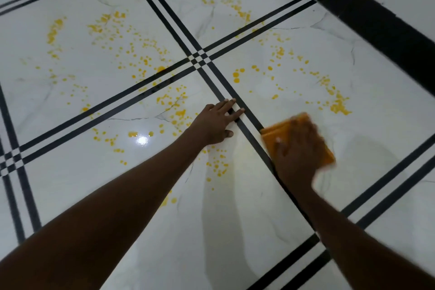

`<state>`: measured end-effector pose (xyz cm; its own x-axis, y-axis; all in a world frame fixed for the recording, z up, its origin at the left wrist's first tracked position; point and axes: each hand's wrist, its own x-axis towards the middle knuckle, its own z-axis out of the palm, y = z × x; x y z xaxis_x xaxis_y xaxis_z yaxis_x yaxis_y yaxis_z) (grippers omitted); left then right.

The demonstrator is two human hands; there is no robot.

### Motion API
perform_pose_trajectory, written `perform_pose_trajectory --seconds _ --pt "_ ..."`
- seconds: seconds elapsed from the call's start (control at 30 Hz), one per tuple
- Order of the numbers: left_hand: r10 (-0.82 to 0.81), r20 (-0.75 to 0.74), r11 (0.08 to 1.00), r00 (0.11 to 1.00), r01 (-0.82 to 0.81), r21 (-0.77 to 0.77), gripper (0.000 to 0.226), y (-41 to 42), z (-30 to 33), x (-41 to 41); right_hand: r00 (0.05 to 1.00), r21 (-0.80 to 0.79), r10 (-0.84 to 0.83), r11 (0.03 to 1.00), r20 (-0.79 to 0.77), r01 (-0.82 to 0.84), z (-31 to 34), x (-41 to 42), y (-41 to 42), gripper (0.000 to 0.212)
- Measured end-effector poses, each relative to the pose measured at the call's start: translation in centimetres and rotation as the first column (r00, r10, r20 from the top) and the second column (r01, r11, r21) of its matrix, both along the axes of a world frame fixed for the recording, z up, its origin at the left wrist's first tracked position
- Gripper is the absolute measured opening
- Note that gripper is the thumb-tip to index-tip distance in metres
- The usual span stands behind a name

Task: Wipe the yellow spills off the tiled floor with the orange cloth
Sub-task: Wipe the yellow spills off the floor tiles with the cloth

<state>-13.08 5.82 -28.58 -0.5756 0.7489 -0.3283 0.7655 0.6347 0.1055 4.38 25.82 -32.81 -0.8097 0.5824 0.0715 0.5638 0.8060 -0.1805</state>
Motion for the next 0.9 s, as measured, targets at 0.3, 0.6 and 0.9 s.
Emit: perform_pose_trajectory --seconds 0.3,0.6,0.9 --pt "0.142 0.112 0.986 0.983 -0.150 0.070 0.067 -1.1 3.3 -0.8 0.843 -0.023 0.534 0.845 0.060 -0.534 0.8 1.1 -7.8 0.078" --pt "0.506 -0.038 0.842 0.862 -0.484 0.238 0.060 -17.2 1.7 3.5 0.993 -0.113 0.112 0.988 0.037 -0.107 2.2 6.8 -18.7 0.080" --pt "0.799 -0.089 0.602 0.595 -0.793 0.097 0.091 -30.8 -0.4 15.4 0.621 -0.072 0.783 0.618 -0.032 -0.783 -0.4 -6.4 -17.7 0.071"
